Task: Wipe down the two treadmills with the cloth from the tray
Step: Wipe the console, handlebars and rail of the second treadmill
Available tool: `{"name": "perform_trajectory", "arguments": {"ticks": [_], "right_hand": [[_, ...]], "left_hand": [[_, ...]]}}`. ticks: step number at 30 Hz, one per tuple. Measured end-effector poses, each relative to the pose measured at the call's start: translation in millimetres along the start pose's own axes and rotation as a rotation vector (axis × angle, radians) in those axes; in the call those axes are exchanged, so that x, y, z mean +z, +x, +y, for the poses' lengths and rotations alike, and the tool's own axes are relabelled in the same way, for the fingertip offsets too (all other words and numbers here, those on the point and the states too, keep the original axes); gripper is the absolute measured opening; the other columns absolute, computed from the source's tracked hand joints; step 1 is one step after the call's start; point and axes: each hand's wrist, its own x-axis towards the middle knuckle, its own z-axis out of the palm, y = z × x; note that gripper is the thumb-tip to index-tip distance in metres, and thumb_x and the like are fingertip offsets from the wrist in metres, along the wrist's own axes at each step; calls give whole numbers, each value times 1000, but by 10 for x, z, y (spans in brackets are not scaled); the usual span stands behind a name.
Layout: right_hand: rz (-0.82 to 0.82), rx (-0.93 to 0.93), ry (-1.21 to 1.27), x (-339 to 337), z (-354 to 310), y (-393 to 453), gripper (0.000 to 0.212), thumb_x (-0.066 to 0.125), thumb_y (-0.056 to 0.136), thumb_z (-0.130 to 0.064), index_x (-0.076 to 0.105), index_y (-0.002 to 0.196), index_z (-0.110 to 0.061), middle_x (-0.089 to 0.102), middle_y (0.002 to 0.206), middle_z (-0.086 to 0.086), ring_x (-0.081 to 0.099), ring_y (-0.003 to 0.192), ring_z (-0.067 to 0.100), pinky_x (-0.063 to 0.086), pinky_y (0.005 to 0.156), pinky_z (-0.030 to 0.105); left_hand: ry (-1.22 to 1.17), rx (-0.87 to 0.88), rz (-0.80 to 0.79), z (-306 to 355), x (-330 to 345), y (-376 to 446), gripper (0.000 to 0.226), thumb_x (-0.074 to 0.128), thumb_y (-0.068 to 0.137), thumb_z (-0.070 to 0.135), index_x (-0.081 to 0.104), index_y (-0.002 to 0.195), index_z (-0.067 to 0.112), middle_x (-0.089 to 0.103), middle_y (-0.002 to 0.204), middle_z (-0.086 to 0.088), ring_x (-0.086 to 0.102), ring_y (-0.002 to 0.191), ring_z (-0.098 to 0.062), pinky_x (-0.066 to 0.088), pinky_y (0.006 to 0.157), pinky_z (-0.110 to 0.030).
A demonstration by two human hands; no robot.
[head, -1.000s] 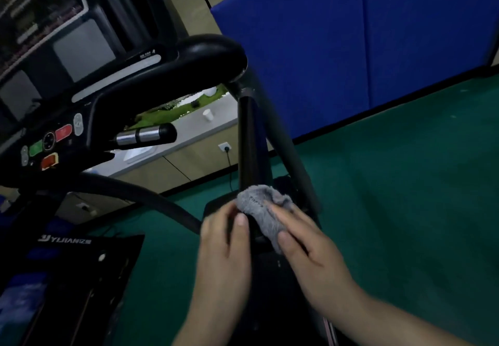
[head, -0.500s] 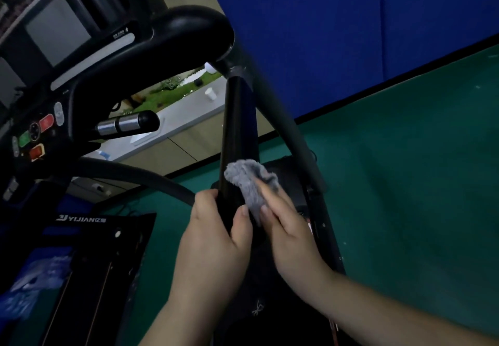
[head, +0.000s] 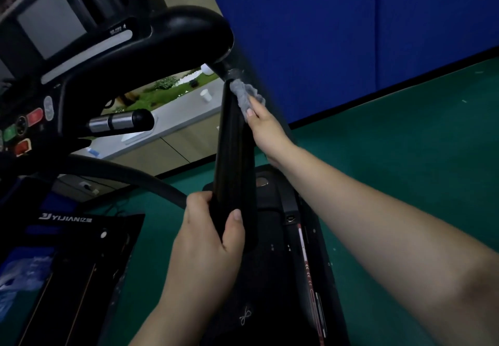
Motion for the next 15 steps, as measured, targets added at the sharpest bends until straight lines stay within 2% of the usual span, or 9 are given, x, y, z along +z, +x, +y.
{"name": "perform_trajectory", "arguments": {"ticks": [2, 5, 6, 10, 12, 15], "right_hand": [[37, -55, 1, 76, 57, -405, 43, 35, 103, -20, 38, 145, -26, 38, 149, 3, 39, 133, 13, 34, 103, 23], [39, -82, 44, 119, 88, -883, 42, 39, 102, -18, 43, 142, -30, 37, 149, -5, 35, 134, 3, 31, 102, 6], [32, -79, 36, 109, 65, -869, 42, 39, 102, -17, 44, 141, -30, 38, 149, -5, 35, 134, 3, 31, 102, 6], [21, -85, -103, 41, -54, -268, 41, 38, 101, -14, 48, 139, -23, 44, 146, 2, 41, 133, 13, 34, 107, 25], [11, -83, -144, 0, -61, 91, 41, 36, 101, -16, 48, 140, -23, 46, 145, 2, 43, 130, 15, 36, 103, 25], [46, 3, -160, -27, -60, 463, 42, 31, 103, -23, 40, 144, -29, 38, 150, 3, 40, 132, 21, 36, 104, 30]], "left_hand": [[-9, -8, 8, 5, 8, -8, 29, 42, 80, 49, 33, 106, 38, 50, 96, 20, 53, 84, 0, 39, 64, -21], [-29, -16, -1, 22, 12, -20, 29, 43, 80, 51, 31, 105, 41, 50, 99, 21, 55, 87, -1, 43, 65, -22], [-30, -12, -3, 20, 9, -20, 30, 43, 80, 51, 31, 105, 41, 50, 100, 21, 55, 88, -1, 44, 67, -23], [-15, -1, -20, 0, 3, -8, 29, 42, 80, 51, 30, 104, 42, 48, 99, 23, 52, 85, 7, 40, 62, -14], [-21, -9, -27, -4, -6, 1, 29, 42, 80, 50, 31, 105, 41, 48, 99, 24, 50, 85, 12, 40, 60, -11], [-22, -7, -46, -12, -18, 12, 30, 39, 80, 51, 31, 106, 39, 49, 103, 21, 52, 84, 6, 38, 59, -13]]}}
